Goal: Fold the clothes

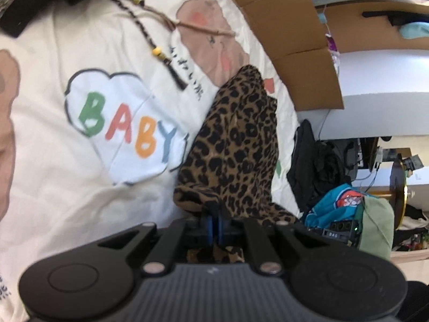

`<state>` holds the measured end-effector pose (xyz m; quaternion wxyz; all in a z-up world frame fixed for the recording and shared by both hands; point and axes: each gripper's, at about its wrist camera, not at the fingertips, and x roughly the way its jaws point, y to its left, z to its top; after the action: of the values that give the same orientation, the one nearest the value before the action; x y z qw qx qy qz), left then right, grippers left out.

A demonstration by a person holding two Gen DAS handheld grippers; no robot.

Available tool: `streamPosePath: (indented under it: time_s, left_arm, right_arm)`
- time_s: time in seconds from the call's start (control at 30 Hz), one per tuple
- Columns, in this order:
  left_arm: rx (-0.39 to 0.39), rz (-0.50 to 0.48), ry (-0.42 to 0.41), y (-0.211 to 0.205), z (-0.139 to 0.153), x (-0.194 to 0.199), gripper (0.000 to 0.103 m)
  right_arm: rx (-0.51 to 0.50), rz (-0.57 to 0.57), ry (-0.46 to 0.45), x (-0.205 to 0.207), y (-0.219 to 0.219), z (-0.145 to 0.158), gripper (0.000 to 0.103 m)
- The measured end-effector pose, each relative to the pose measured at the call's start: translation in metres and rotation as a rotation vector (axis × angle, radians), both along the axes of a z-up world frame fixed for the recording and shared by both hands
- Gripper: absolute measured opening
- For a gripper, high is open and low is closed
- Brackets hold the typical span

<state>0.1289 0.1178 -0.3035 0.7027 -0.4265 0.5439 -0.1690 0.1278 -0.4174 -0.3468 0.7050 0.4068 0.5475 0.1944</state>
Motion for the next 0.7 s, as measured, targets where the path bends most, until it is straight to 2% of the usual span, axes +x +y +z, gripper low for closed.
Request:
streamPosePath:
  time_s: [0.3,0.7]
  left_arm:
    - [-0.016,0.042,-0.089,0.003,0.020,0.023,0.004]
    - [0.020,0.098,-0.189,0.000,0.030,0.065,0.004]
  right_arm:
    - [0.003,-0.048,-0.063,0.013,-0.008,0.012,0.003]
    - [-0.005,-0.142,-0.115,0.030,-0.019,0.013,0.003]
